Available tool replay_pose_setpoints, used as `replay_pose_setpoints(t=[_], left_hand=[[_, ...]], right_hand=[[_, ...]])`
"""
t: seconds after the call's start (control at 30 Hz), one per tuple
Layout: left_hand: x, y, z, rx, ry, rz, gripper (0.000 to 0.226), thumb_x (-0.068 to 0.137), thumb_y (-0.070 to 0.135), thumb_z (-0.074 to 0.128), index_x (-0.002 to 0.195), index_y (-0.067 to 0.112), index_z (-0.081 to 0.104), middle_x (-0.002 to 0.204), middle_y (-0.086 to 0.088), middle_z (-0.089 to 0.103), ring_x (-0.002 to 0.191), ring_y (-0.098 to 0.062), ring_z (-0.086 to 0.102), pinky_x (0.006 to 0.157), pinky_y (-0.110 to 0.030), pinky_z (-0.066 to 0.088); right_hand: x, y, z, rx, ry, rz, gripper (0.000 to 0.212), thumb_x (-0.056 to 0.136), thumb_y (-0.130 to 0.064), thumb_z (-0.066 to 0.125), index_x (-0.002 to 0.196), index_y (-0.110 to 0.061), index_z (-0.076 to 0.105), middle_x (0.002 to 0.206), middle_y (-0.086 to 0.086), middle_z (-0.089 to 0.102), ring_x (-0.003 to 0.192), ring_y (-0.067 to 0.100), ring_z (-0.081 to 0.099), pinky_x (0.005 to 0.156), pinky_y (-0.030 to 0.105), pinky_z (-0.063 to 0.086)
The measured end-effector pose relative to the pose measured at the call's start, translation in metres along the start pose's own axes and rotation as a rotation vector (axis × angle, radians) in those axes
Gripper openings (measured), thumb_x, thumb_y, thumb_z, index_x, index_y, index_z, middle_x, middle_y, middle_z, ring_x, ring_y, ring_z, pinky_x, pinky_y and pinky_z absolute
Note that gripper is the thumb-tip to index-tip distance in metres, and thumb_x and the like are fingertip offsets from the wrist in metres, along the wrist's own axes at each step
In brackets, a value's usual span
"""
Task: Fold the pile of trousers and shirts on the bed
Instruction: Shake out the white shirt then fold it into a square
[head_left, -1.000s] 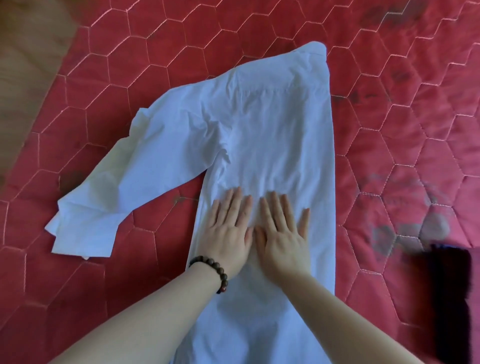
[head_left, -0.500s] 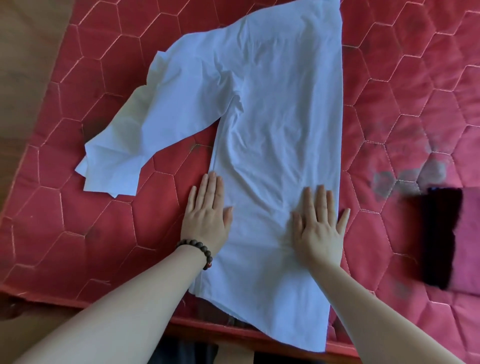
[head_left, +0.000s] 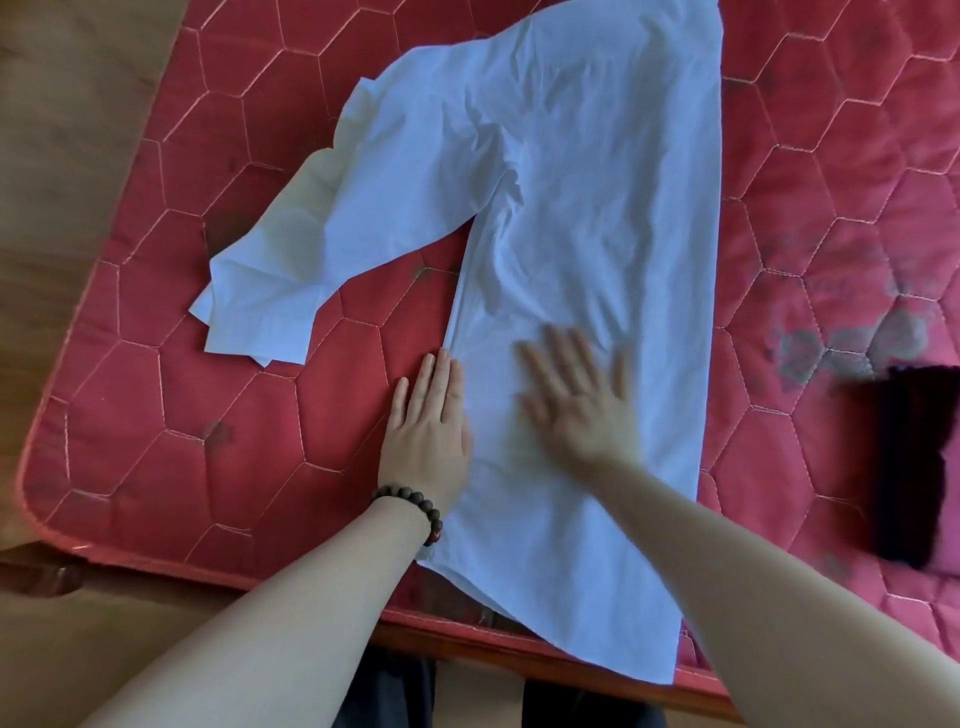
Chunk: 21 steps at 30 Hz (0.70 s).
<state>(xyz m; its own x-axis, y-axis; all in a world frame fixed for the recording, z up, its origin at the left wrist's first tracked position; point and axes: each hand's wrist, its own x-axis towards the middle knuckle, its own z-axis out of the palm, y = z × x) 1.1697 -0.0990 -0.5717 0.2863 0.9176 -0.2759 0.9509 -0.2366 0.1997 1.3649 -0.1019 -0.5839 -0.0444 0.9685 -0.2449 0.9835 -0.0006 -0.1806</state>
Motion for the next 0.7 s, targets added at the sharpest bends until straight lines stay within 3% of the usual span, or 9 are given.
replay_pose_setpoints(t=[0.07,0.13,0.2,0.23,0.37,0.47,0.6,0.7], left_hand=[[0.001,0.001,-0.002,-0.008,0.007,-0.002,0.063,0.097,0.018,0.036,0.153,0.01,0.01,0.162,-0.004,0.003,0.149,-0.017,0.0,0.122,-0.038,0.003],[0.002,0.004,-0.008,-0.072,0.049,-0.025,0.059,0.092,0.009,0.047,0.149,0.006,0.03,0.159,-0.011,0.02,0.148,-0.024,0.016,0.12,-0.043,0.017],[0.003,0.006,-0.012,-0.162,0.16,-0.087,0.039,0.084,0.002,0.06,0.123,0.0,0.056,0.142,-0.021,0.046,0.134,-0.036,0.042,0.109,-0.048,0.036],[0.002,0.007,-0.014,-0.183,0.209,-0.127,0.027,0.081,0.002,0.064,0.108,-0.002,0.061,0.132,-0.023,0.052,0.126,-0.039,0.049,0.102,-0.05,0.041],[0.001,0.006,-0.02,-0.105,0.203,-0.175,0.011,0.082,0.011,0.065,0.082,0.001,0.062,0.107,-0.017,0.058,0.104,-0.036,0.054,0.083,-0.044,0.044],[0.004,0.001,-0.027,-0.099,0.134,-0.163,0.016,0.088,0.012,0.056,0.084,-0.001,0.063,0.1,-0.017,0.056,0.096,-0.034,0.05,0.077,-0.039,0.041],[0.004,-0.002,-0.04,-0.275,0.101,-0.216,0.019,0.095,0.013,0.049,0.093,-0.003,0.06,0.098,-0.019,0.056,0.088,-0.034,0.053,0.063,-0.035,0.035],[-0.008,-0.005,-0.044,-0.321,-0.025,-0.173,0.021,0.095,0.024,0.051,0.085,0.006,0.053,0.083,-0.012,0.058,0.076,-0.032,0.055,0.06,-0.035,0.037]], right_hand=[[0.002,0.036,-0.005,0.025,0.017,0.26,0.058,0.097,-0.056,0.019,0.151,-0.042,0.004,0.162,-0.011,-0.002,0.149,0.013,-0.005,0.115,0.053,-0.012],[-0.003,0.052,-0.01,-0.001,0.019,0.316,0.058,0.097,-0.056,0.018,0.152,-0.041,0.006,0.162,-0.01,-0.002,0.149,0.015,-0.004,0.115,0.057,-0.009],[-0.007,0.05,-0.013,-0.004,0.029,0.303,0.058,0.098,-0.051,0.023,0.152,-0.038,0.01,0.162,-0.006,0.001,0.149,0.018,-0.001,0.115,0.058,-0.007],[-0.01,0.046,-0.015,0.004,0.029,0.303,0.057,0.099,-0.049,0.025,0.153,-0.037,0.012,0.163,-0.004,0.001,0.149,0.019,-0.001,0.115,0.057,-0.008],[-0.032,0.019,-0.013,0.075,-0.018,0.298,0.056,0.101,-0.044,0.029,0.153,-0.036,0.01,0.162,-0.002,-0.002,0.149,0.017,-0.007,0.117,0.054,-0.01],[-0.056,-0.003,-0.007,0.12,-0.041,0.304,0.057,0.101,-0.043,0.03,0.153,-0.036,0.008,0.162,-0.002,-0.003,0.149,0.018,-0.009,0.116,0.053,-0.011],[-0.089,-0.018,-0.003,0.161,-0.065,0.393,0.059,0.1,-0.043,0.033,0.153,-0.036,0.008,0.162,0.001,-0.006,0.148,0.019,-0.011,0.116,0.053,-0.012],[-0.121,-0.027,0.002,0.186,-0.099,0.446,0.062,0.099,-0.045,0.037,0.153,-0.036,0.009,0.162,0.001,-0.009,0.148,0.02,-0.011,0.117,0.056,-0.005]])
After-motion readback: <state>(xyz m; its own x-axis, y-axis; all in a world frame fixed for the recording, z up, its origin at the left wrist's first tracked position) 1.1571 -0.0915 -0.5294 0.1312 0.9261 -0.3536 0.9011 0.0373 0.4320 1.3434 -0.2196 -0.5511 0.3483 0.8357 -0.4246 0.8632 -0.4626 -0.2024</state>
